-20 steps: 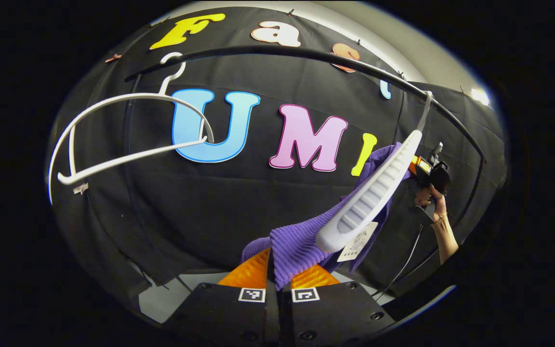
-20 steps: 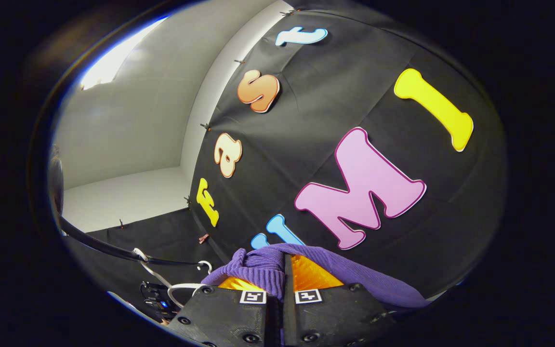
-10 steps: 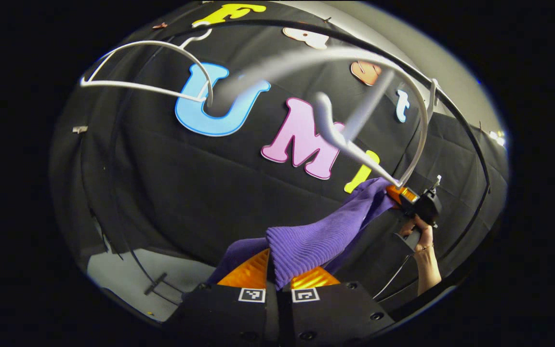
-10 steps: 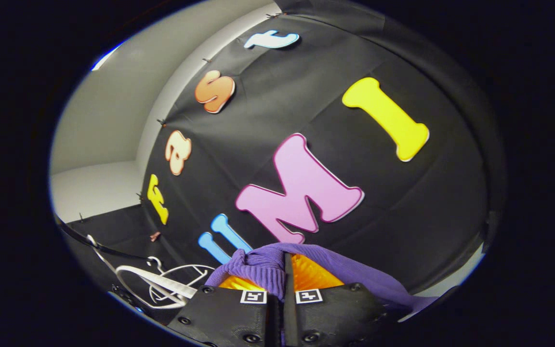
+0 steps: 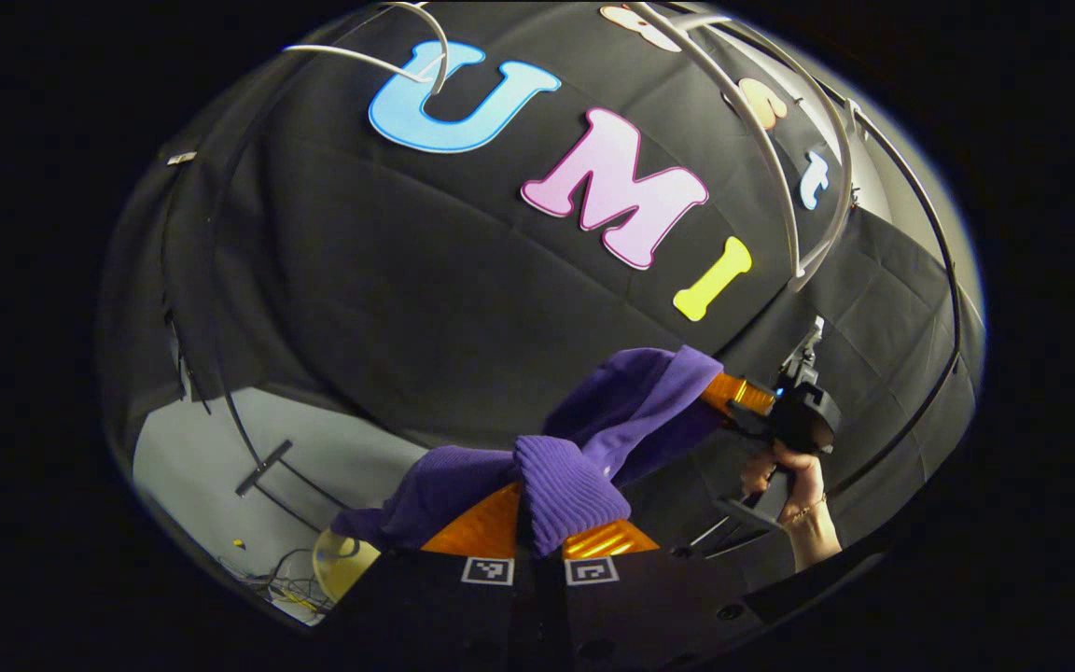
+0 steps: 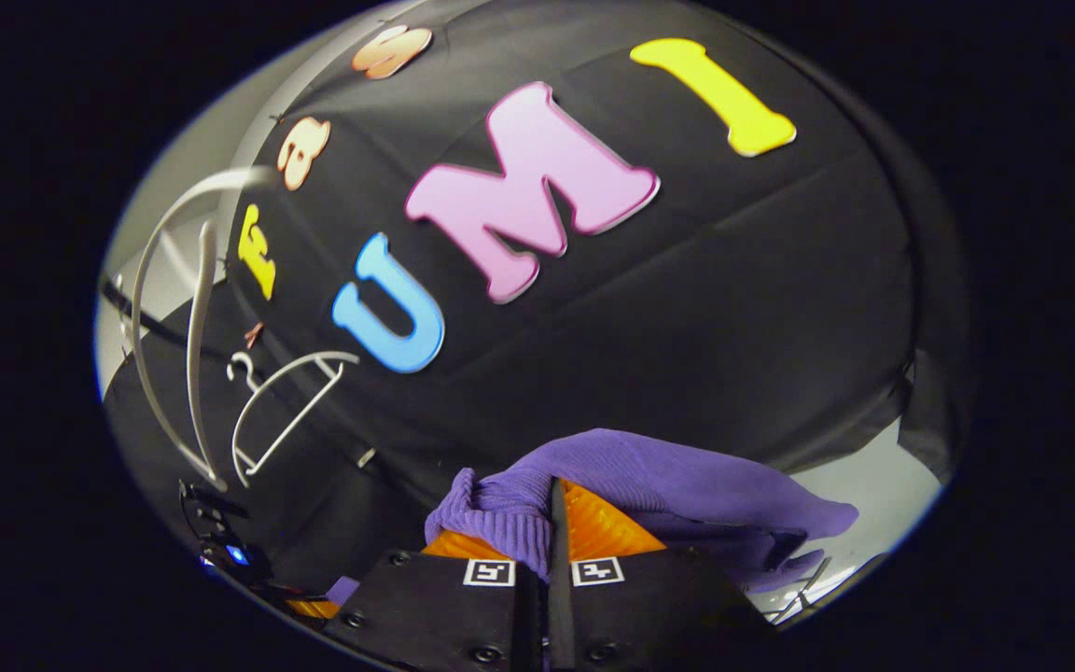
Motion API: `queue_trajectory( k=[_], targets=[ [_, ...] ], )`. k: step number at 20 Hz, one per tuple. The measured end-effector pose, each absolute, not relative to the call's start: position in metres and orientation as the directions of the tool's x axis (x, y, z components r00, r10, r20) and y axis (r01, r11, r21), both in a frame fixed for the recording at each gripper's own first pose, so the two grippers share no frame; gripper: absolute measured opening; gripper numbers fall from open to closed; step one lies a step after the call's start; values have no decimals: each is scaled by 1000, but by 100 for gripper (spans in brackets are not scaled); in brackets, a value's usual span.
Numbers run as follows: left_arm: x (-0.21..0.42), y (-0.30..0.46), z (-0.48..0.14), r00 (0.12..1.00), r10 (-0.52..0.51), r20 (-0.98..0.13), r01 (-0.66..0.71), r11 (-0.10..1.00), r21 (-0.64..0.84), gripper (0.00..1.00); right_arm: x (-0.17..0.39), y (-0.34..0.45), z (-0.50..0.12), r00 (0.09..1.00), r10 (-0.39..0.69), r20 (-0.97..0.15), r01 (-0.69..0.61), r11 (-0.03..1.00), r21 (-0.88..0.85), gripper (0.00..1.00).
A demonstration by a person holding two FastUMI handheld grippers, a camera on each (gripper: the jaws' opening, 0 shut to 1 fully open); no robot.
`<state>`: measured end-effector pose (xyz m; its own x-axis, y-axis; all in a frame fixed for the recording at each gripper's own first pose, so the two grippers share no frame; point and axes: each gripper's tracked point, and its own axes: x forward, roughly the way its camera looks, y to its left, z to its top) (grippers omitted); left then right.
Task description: Grasp the clothes on the hanger with both hands and then place them into the laundry hamper below.
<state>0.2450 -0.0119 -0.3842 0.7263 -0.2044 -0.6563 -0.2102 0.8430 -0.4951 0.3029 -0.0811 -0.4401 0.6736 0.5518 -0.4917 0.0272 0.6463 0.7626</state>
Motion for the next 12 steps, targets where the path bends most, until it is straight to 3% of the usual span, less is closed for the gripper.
queue_trajectory(
  k=[5, 6, 7, 12],
  targets=[
    [226, -29, -405, 688, -240, -685, -235, 819, -523, 6, 217, -7, -452, 478, 707, -522, 25, 583, 812, 7],
    [219, -31, -411, 672, -239, -701, -245, 821, -515, 6, 200, 0, -457, 443, 723, -530, 44, 573, 818, 3],
    [212, -32, -418, 654, -239, -718, -253, 825, -505, 6, 183, 6, -461, 412, 739, -533, 69, 558, 827, 7],
    [170, -38, -456, 567, -261, -781, -312, 810, -497, 6, 123, 28, -496, 316, 741, -592, 139, 581, 802, 8]
  ],
)
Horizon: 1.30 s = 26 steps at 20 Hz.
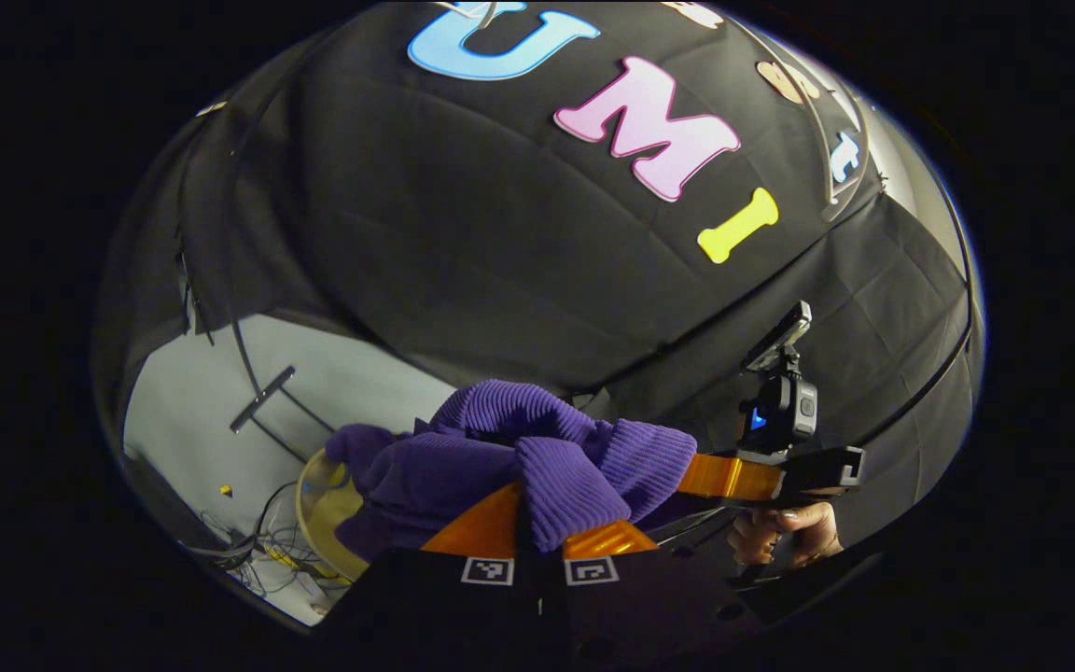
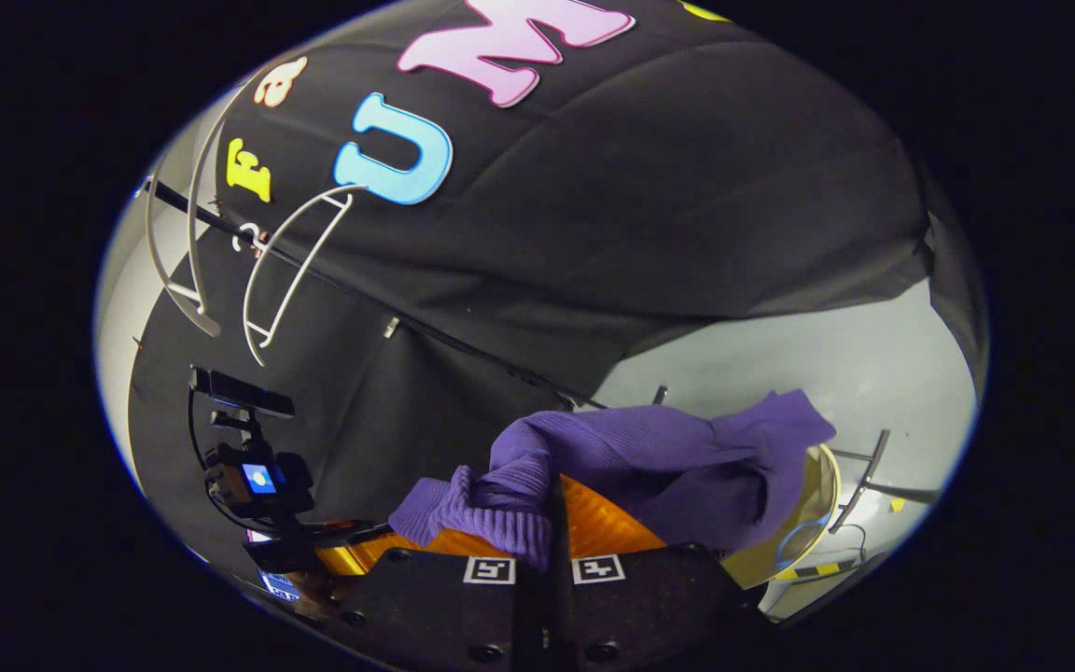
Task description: Grasp the clothes on the hanger with both hands and then place them into the laundry hamper below.
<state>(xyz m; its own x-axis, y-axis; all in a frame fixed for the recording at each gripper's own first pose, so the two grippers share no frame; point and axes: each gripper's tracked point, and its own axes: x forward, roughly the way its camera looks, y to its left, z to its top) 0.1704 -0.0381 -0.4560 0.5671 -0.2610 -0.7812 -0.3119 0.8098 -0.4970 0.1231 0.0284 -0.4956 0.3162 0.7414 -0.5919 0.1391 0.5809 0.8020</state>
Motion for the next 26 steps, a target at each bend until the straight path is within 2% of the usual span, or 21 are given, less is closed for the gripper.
queue_trajectory(
  k=[3, 6, 10, 14, 18, 19, 20, 21, 22, 24, 26],
  targets=[
    [147, -39, -481, 499, -268, -824, -368, 795, -481, 6, 89, 36, -517, 221, 736, -640, 153, 622, 768, 7],
    [117, -44, -485, 453, -269, -850, -383, 802, -458, 6, 58, 57, -509, 156, 750, -643, 112, 633, 766, 7],
    [86, -43, -507, 386, -287, -877, -456, 767, -452, 5, 19, 61, -533, 64, 751, -657, 169, 640, 749, 8],
    [74, -54, -523, 323, -287, -902, -470, 778, -416, 6, 2, 49, -560, 20, 679, -733, 186, 718, 671, 8],
    [76, -54, -531, 316, -260, -912, -472, 791, -389, 10, -3, 29, -570, 0, 605, -796, 156, 786, 598, 7],
    [72, -45, -530, 304, -235, -923, -471, 806, -360, 13, -3, 24, -574, 2, 583, -812, 145, 804, 577, 28],
    [67, -40, -534, 287, -209, -935, -465, 822, -327, 23, -4, 21, -576, 1, 572, -820, 138, 812, 566, 52],
    [62, -33, -531, 271, -190, -944, -460, 836, -300, 22, -4, 15, -574, -2, 562, -827, 139, 819, 556, 76],
    [62, -32, -532, 265, -176, -948, -460, 841, -285, 48, -6, 11, -572, -4, 559, -829, 152, 820, 552, 100],
    [63, -36, -534, 271, -174, -947, -477, 830, -290, 99, -7, 9, -569, -1, 574, -819, 184, 805, 564, 98],
    [65, -36, -530, 282, -179, -943, -493, 816, -302, 96, -8, 1, -575, 5, 557, -831, 167, 819, 550, 98]
  ],
)
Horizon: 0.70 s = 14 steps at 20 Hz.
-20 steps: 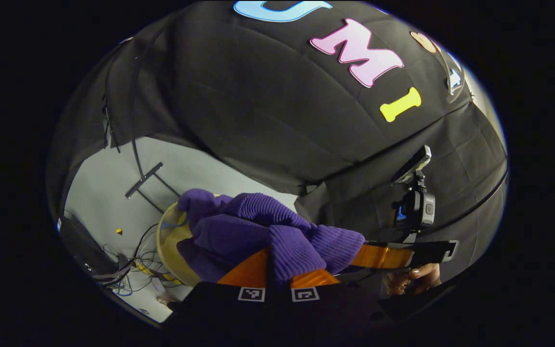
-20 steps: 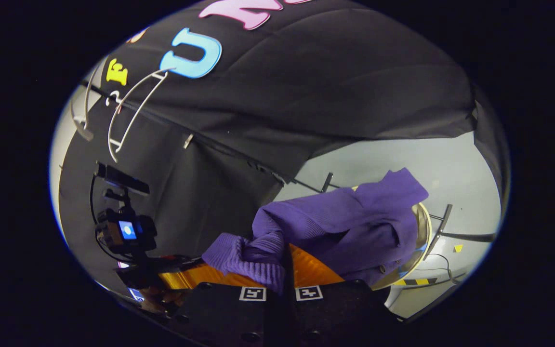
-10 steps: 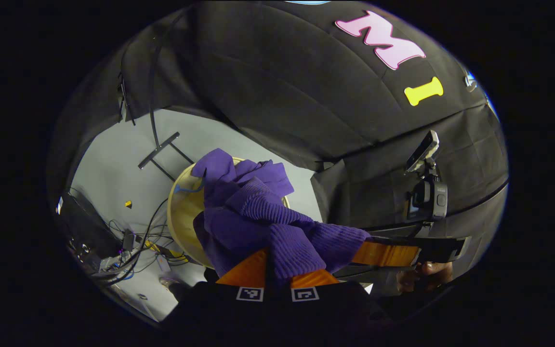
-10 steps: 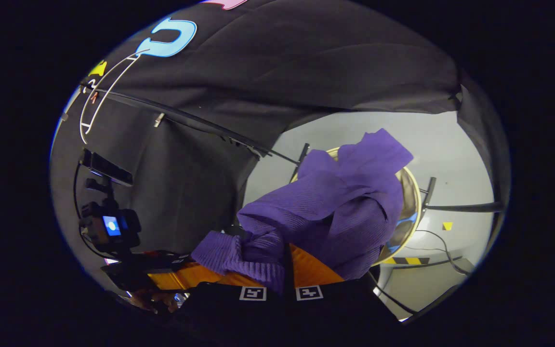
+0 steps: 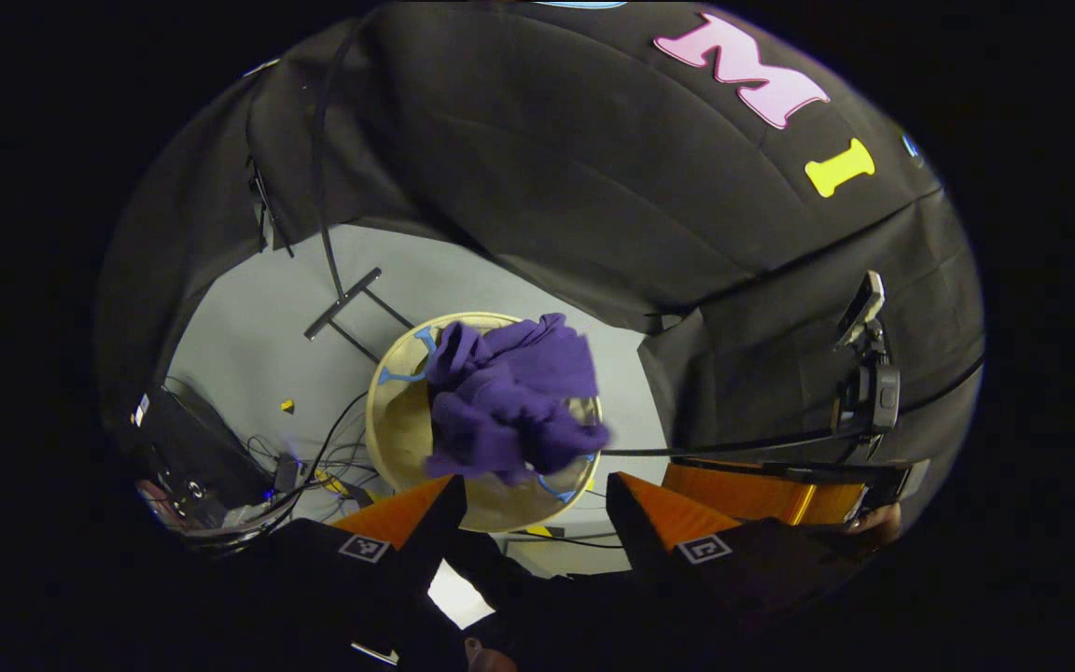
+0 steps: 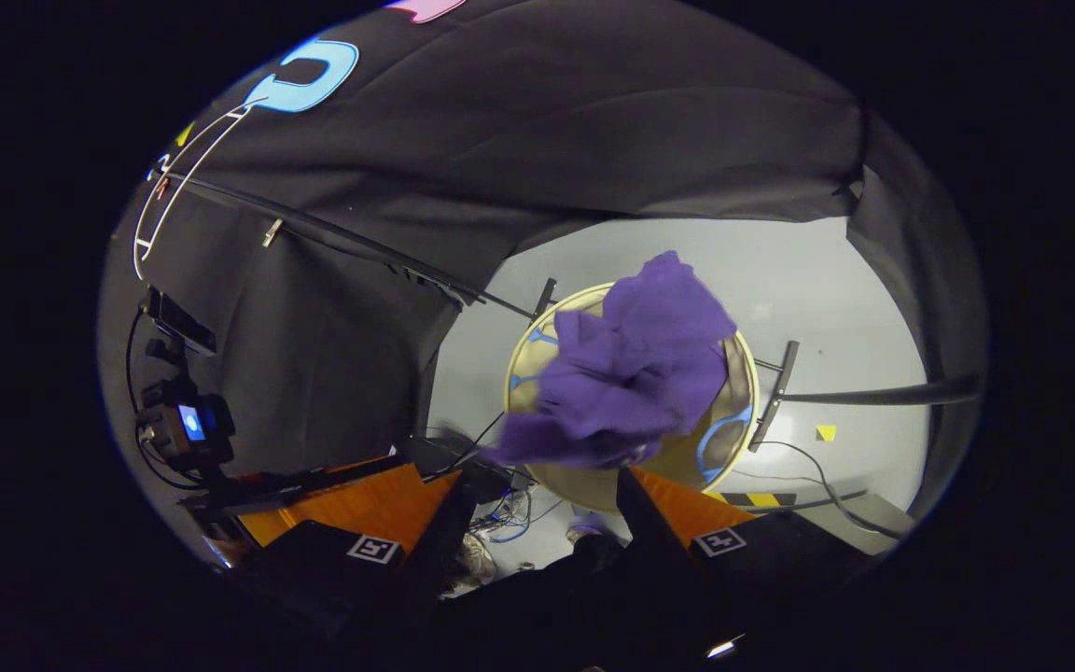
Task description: Grasp the clothes on the hanger with both hands and then place them into the laundry hamper below.
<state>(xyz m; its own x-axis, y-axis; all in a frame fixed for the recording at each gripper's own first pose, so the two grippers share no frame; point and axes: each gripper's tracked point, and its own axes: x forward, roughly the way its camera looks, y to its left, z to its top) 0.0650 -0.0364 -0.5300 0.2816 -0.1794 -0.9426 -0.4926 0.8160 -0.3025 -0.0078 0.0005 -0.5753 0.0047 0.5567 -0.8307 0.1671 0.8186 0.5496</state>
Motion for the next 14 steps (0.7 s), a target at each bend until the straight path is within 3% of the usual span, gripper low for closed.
queue_trajectory(
  k=[7, 9, 14],
  targets=[
    [72, -41, -522, 313, -187, -931, -476, 818, -324, 92, -2, 6, -567, 26, 560, -828, 139, 818, 558, 98],
    [75, -43, -515, 330, -195, -924, -471, 814, -340, 95, 1, 5, -561, 46, 559, -828, 141, 817, 559, 98],
    [73, -37, -476, 399, -199, -895, -402, 840, -365, 96, 14, -1, -525, 179, 522, -834, 150, 823, 548, 98]
  ],
)
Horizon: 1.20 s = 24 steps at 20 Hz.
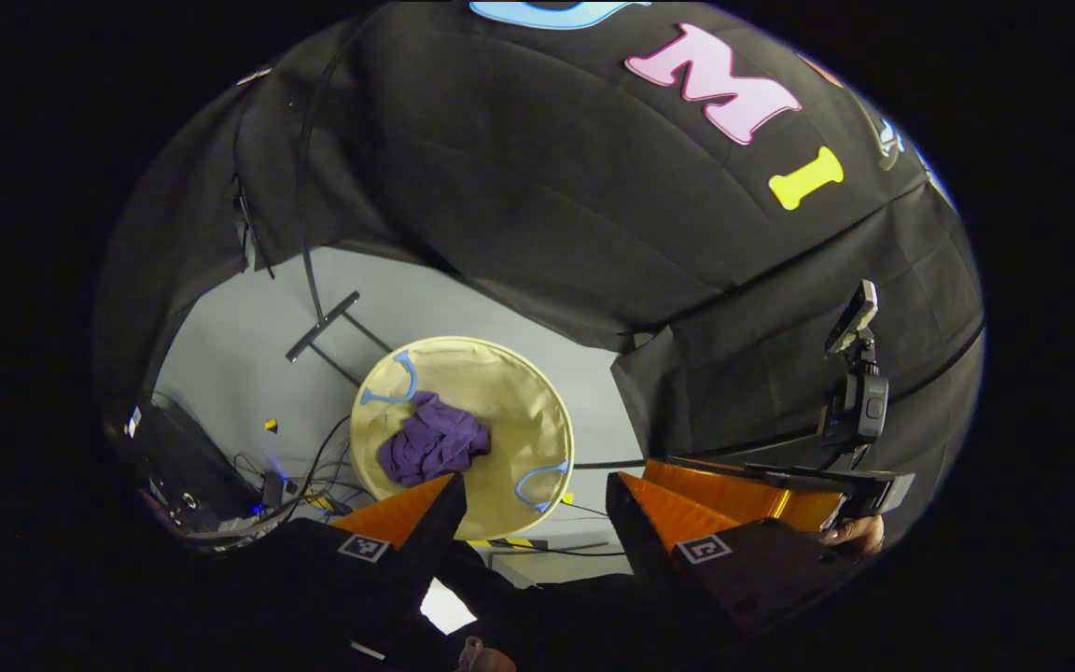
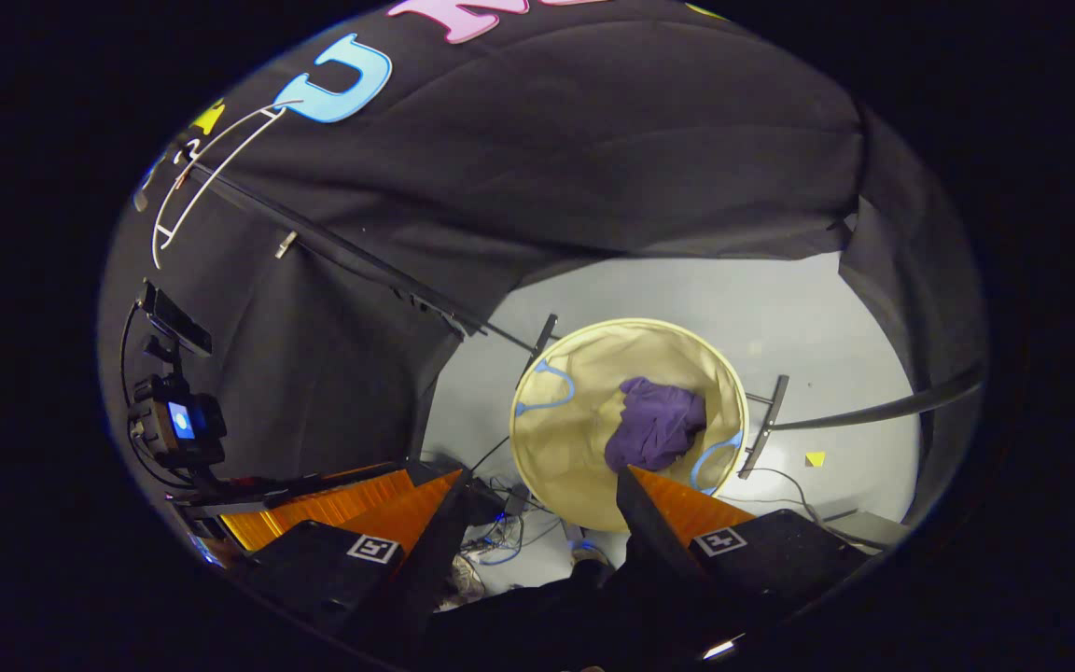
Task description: Grasp the clothes on the hanger with both hands and then place them into the laundry hamper below.
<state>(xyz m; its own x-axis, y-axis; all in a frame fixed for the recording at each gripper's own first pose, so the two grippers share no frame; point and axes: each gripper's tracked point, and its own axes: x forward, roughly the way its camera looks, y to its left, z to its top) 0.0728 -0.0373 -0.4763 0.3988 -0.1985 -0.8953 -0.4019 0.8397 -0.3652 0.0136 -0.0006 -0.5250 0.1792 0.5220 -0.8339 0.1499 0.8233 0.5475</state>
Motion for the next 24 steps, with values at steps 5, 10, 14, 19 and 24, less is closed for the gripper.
queue_trajectory(
  k=[5, 10, 14, 19, 24],
  targets=[
    [68, -21, -418, 496, -209, -843, -239, 900, -364, 96, 14, 10, -462, 341, 478, -809, 133, 828, 545, 98],
    [66, -5, -319, 657, -210, -724, -62, 942, -330, 95, 16, 31, -368, 533, 423, -732, 60, 845, 532, 98],
    [44, -7, -232, 776, -235, -586, 65, 953, -296, 95, 6, 31, -281, 686, 351, -637, 8, 872, 489, 98],
    [21, -12, -121, 904, -231, -360, 166, 965, -202, 95, -5, 25, -164, 859, 240, -452, -54, 921, 385, 98],
    [-1, -13, -47, 971, -171, -170, 162, 985, -65, 95, -19, 17, -69, 955, 169, -242, -104, 960, 261, 100]
  ],
)
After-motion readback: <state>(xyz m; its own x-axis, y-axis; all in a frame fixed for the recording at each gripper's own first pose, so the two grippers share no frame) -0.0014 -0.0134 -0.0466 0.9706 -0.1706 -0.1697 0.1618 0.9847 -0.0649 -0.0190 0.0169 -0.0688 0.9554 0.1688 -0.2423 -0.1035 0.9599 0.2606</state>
